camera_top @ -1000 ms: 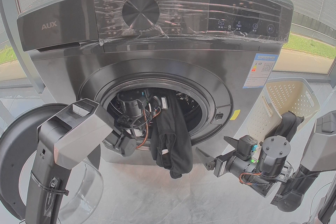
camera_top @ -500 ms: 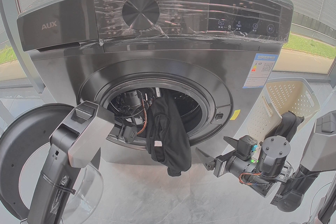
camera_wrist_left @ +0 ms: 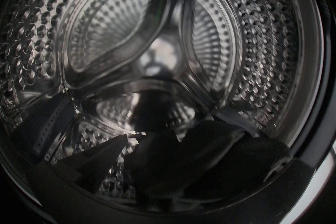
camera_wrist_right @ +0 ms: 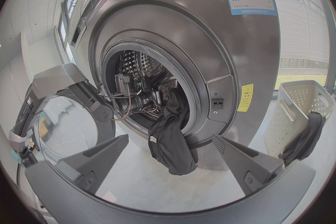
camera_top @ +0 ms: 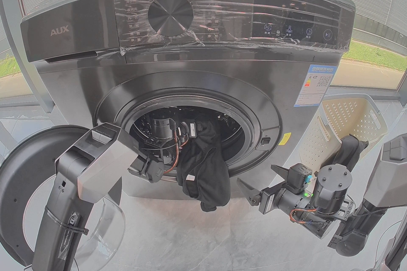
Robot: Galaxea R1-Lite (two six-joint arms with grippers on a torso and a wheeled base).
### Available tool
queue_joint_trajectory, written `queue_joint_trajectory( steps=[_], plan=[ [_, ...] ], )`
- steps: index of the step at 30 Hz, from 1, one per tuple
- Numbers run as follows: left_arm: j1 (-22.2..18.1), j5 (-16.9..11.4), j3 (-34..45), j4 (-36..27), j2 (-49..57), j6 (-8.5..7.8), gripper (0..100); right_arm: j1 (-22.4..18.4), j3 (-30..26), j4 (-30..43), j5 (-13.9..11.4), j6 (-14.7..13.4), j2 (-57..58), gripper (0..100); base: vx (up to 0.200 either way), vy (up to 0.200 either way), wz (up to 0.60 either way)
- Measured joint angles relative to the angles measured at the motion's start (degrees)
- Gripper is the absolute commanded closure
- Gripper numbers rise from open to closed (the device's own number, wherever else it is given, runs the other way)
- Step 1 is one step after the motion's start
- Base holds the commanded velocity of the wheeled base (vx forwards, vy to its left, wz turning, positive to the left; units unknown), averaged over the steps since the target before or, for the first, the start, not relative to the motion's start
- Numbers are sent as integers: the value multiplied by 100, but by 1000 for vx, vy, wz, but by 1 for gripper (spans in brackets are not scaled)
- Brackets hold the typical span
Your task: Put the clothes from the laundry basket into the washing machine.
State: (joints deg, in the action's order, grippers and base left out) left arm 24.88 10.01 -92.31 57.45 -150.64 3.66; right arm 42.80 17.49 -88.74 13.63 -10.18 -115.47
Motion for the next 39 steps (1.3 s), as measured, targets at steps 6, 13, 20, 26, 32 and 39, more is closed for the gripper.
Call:
queue_joint_trajectory(
  steps=[6, 13, 20, 26, 32, 39],
  plan=[
    [177, -323, 957, -444, 524, -35, 0, 5, 0, 0, -2, 4, 0, 0, 0, 0, 0],
    [422, -755, 1679, -837, 959, -66, 0, 5, 0, 0, -4, 6, -2, 0, 0, 0, 0],
    [522, -809, 1893, -903, 1014, -163, 0, 6, 0, 0, -9, 6, -2, 0, 0, 0, 0],
    [472, -807, 1758, -894, 780, -233, 100, 6, 2, 0, -9, 6, -13, 0, 0, 0, 0],
    [478, -812, 1665, -896, 583, -233, 100, 9, 13, 0, -9, 9, -22, 0, 0, 0, 0],
    [483, -714, 1392, -855, 402, -188, 100, 44, 15, 0, -9, 6, -22, 0, 0, 0, 0]
  ],
)
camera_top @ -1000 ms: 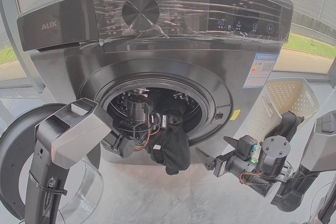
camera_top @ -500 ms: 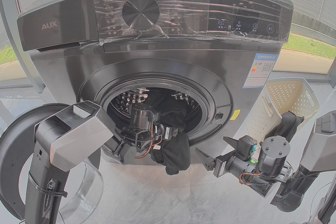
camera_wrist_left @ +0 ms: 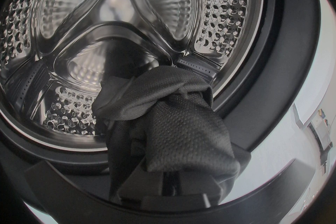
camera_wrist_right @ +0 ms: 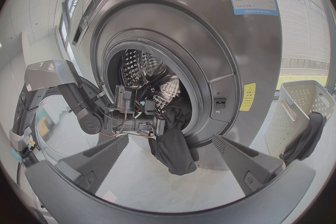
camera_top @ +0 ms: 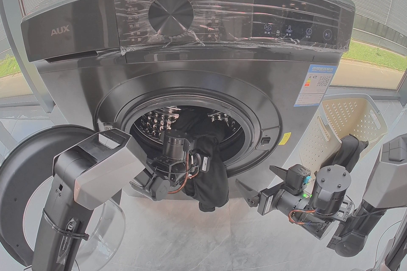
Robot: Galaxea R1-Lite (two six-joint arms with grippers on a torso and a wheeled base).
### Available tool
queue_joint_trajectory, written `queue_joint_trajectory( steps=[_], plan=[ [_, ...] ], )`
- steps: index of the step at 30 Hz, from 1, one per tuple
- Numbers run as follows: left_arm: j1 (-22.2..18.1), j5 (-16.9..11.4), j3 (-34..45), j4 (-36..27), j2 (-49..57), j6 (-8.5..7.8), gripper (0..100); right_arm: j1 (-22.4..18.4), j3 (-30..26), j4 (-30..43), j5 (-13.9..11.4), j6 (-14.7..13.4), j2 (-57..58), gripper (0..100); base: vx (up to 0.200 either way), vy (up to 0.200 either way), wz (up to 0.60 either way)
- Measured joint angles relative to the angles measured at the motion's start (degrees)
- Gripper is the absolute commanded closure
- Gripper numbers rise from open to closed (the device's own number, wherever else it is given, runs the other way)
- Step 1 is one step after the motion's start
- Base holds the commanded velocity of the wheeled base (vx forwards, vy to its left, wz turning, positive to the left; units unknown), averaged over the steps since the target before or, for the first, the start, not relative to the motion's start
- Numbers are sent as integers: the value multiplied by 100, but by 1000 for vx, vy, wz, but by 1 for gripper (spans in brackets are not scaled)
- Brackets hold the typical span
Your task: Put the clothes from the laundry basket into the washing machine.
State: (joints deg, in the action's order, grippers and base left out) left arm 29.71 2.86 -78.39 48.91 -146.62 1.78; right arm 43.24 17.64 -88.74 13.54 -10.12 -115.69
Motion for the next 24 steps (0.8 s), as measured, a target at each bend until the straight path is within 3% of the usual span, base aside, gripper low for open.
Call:
queue_joint_trajectory(
  steps=[14, 15, 24],
  plan=[
    [-485, 690, -1530, 162, -143, 29, 100, 39, -1, -2, 0, 0, 1, 0, 0, 0, 0],
    [-516, 703, -1571, 158, -145, 29, 0, 48, 2, 0, -2, -2, 1, 0, 0, 0, 0],
    [-461, 688, -1324, 96, -66, 82, 0, 56, -6, 0, 0, -9, 0, 0, 0, 0, 0]
  ],
)
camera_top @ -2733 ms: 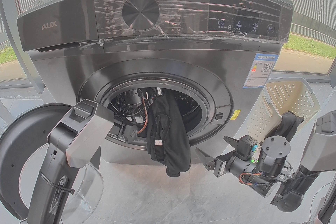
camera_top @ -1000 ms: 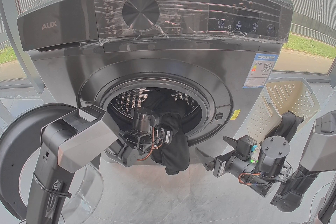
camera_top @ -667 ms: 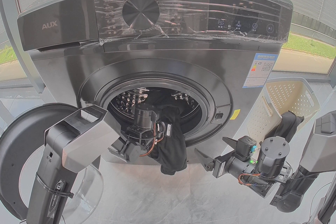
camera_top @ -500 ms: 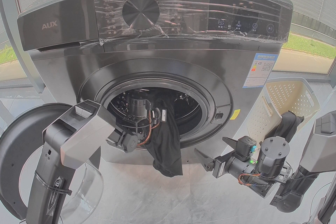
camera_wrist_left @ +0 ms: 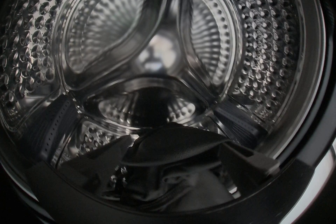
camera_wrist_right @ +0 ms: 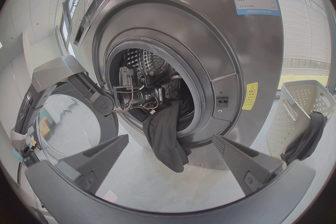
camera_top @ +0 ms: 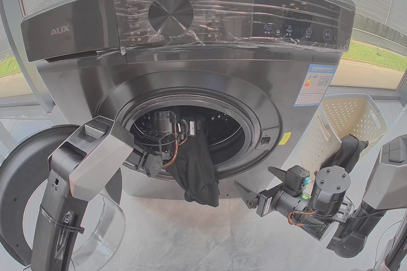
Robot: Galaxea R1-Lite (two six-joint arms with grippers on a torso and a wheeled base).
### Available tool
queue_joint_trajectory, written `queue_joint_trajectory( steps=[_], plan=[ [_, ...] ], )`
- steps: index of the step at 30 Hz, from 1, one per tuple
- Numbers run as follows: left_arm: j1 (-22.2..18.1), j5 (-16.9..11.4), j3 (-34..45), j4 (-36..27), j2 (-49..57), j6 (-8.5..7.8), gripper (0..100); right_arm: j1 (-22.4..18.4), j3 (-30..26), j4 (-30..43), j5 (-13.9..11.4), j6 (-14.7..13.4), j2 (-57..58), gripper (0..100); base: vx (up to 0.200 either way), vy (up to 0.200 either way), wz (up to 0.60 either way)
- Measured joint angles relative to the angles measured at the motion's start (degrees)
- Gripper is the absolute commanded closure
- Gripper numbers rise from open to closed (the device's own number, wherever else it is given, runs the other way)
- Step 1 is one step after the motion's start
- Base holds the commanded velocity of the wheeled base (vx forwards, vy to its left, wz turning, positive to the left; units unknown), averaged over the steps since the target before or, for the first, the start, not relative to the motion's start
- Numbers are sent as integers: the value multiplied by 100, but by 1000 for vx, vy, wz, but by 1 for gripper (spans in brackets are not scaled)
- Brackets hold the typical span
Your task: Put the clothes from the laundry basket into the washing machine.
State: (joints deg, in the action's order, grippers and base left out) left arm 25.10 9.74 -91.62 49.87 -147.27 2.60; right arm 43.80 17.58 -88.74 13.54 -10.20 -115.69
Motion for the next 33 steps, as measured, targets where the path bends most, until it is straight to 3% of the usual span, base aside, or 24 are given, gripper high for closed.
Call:
queue_joint_trajectory(
  steps=[10, 13, 19, 20, 27, 33],
  plan=[
    [417, -194, 1484, -514, 581, -88, 0, 0, -13, 0, 0, 2, -2, 0, 0, 0, 0],
    [497, -213, 1742, -581, 668, -189, 0, 7, -17, -2, -2, 2, -7, 0, 0, 0, 0],
    [519, -206, 1853, -538, 546, -239, 0, 11, -17, 0, 0, 0, -11, 0, 0, 0, 0],
    [497, -200, 1833, -542, 500, -238, 100, 11, -17, 0, 0, 0, -11, 0, 0, 0, 0],
    [430, -194, 1757, -501, 364, -222, 100, 11, -17, 0, 0, 2, -13, 0, 0, 0, 0],
    [397, -149, 1320, -382, 286, -68, 100, 11, -11, 0, 0, 0, -16, 0, 0, 0, 0]
  ],
)
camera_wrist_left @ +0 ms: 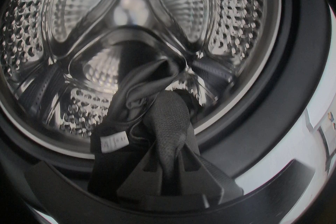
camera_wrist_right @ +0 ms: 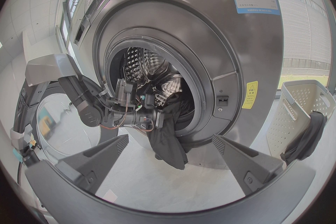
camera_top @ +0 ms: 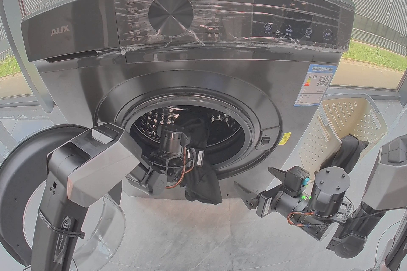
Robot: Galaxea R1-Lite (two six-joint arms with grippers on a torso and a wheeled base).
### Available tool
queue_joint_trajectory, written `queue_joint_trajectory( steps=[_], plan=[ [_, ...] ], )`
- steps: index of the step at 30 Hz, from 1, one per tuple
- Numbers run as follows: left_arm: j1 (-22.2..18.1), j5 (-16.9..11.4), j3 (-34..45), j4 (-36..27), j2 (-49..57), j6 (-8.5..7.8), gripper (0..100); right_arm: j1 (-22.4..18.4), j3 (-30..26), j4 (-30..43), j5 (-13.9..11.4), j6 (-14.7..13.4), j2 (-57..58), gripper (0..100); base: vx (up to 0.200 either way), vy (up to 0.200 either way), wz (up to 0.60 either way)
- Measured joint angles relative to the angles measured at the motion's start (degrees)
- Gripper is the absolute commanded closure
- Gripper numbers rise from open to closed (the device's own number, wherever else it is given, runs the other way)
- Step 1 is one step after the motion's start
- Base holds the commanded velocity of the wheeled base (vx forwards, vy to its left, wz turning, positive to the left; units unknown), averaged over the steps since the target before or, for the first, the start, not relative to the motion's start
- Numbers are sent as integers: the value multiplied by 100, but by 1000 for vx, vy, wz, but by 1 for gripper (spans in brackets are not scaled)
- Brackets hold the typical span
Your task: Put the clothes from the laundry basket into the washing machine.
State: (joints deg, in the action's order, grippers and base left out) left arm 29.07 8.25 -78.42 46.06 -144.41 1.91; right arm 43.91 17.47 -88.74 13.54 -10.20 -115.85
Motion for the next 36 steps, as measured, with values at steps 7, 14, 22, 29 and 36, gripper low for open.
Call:
queue_joint_trajectory(
  steps=[7, 14, 22, 29, 36],
  plan=[
    [-72, 335, -1146, 277, -236, 297, 100, 0, 2, 0, 0, 0, -2, 0, 0, 0, 0],
    [-122, 461, -1541, 367, -444, 416, 0, 0, 2, -5, -2, 2, -5, 0, 0, 0, 0],
    [-44, 463, -1102, 247, -295, 422, 0, 0, 2, -5, 0, 0, -5, 0, 0, 0, 0],
    [174, 313, -21, -112, 89, 380, 0, 0, 2, -2, -2, 0, -5, 0, 0, 0, 0],
    [345, 233, 375, -185, 149, 355, 0, 2, -6, 0, -2, 0, -5, 0, 0, 0, 0]
  ],
)
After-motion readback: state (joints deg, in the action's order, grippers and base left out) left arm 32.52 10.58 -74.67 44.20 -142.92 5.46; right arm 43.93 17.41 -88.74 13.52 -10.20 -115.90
